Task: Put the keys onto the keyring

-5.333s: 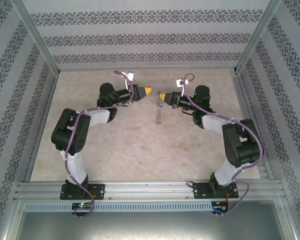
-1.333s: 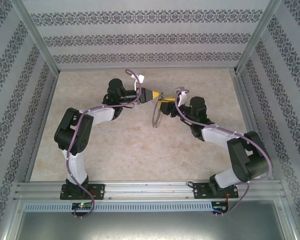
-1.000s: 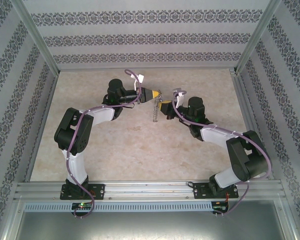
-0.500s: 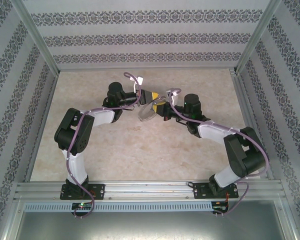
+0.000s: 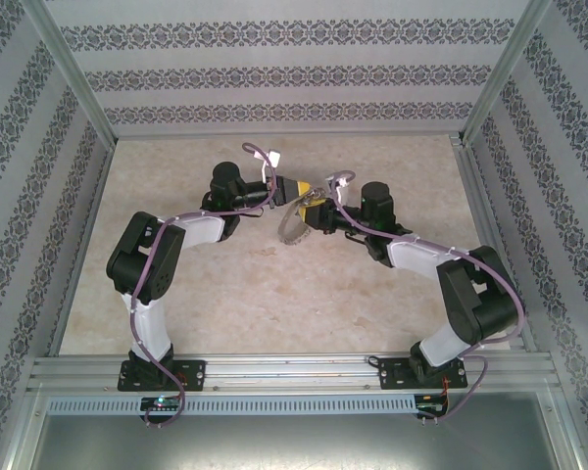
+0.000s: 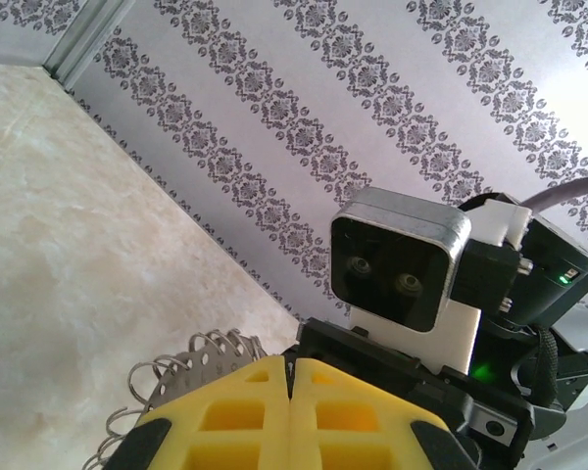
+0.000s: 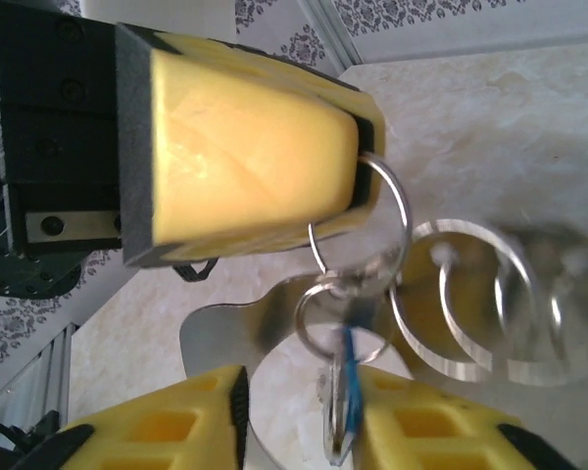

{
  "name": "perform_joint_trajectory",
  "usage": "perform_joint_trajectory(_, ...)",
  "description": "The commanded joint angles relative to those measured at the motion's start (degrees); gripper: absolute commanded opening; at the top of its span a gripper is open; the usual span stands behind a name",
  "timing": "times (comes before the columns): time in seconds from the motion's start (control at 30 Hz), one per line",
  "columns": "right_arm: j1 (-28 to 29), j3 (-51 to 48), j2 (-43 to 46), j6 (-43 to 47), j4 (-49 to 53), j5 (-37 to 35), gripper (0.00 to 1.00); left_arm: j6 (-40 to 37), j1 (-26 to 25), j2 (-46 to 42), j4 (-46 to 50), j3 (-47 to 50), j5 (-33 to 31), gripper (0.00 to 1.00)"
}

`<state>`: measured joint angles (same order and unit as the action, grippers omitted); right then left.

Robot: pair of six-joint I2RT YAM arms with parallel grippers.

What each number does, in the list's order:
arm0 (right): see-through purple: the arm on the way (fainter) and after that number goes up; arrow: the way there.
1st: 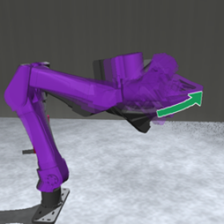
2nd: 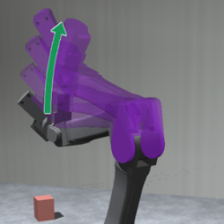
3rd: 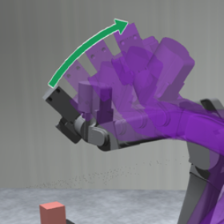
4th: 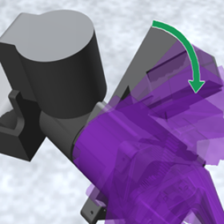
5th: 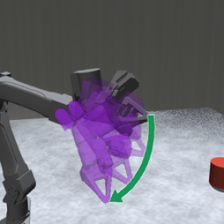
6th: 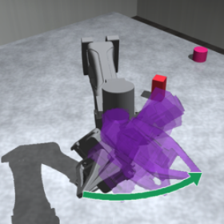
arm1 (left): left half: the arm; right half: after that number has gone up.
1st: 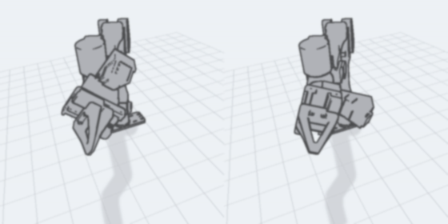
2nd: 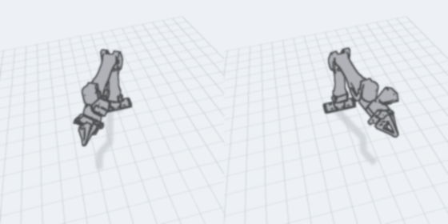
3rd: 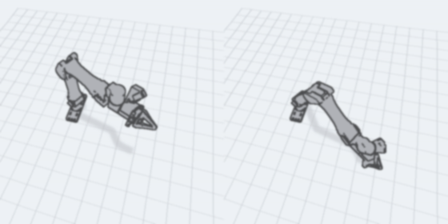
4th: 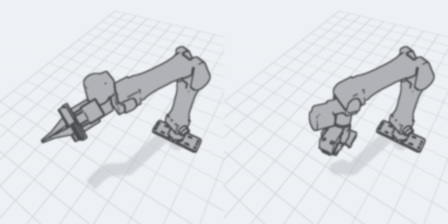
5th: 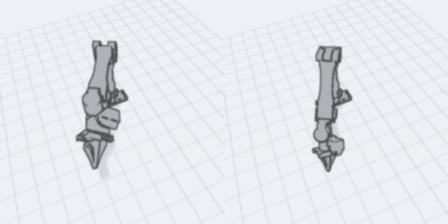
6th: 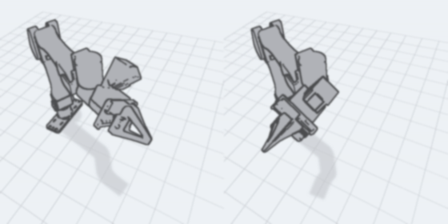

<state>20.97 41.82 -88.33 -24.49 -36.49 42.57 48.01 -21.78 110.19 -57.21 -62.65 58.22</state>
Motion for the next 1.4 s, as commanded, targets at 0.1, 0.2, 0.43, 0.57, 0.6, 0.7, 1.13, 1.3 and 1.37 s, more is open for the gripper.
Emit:
perform_joint_trajectory(0.1, -6.24, -5.27, 7.13, -5.76, -6.04, 2.12, 0.39, -1.12, -0.77, -2.11, -4.76, 0.37, -1.16, 0.00)
perform_joint_trajectory(0.2, -6.78, -5.82, 9.92, -7.25, -6.02, 0.94, 0.42, -0.83, -0.72, -1.89, -5.48, 0.36, -1.26, 0.00)
perform_joint_trajectory(0.43, -6.41, -3.84, 9.93, -13.54, -9.21, -2.90, 0.41, 1.63, -0.73, -0.93, -9.45, 0.58, -1.09, 0.00)
perform_joint_trajectory(0.57, -5.56, -2.15, 7.18, -17.03, -12.86, -2.66, 0.41, 1.98, -0.72, -0.98, -9.76, 0.51, -1.16, 0.00)
perform_joint_trajectory(0.6, -5.29, -1.95, 6.59, -17.68, -13.96, -2.51, 0.41, 2.00, -0.77, -1.09, -9.68, 0.44, -1.17, 0.00)
perform_joint_trajectory(0.7, -4.51, -1.16, 4.44, -19.52, -16.38, -2.41, 0.40, 2.00, -0.83, -1.18, -9.76, 0.51, -1.16, 0.00)
perform_joint_trajectory(1.13, -2.27, 1.37, -0.80, -21.68, -19.51, -3.15, 0.39, 1.74, -1.13, -1.08, -9.15, 0.33, -1.35, 0.00)
perform_joint_trajectory(1.3, -2.09, 2.19, -2.17, -22.61, -20.76, -2.61, 0.35, 1.66, -1.07, -0.86, -9.10, 0.24, -1.35, 0.00)
perform_joint_trajectory(1.37, -2.08, 2.47, -2.75, -23.03, -21.27, -2.36, 0.34, 1.65, -1.11, -0.86, -9.06, 0.16, -1.35, 0.00)
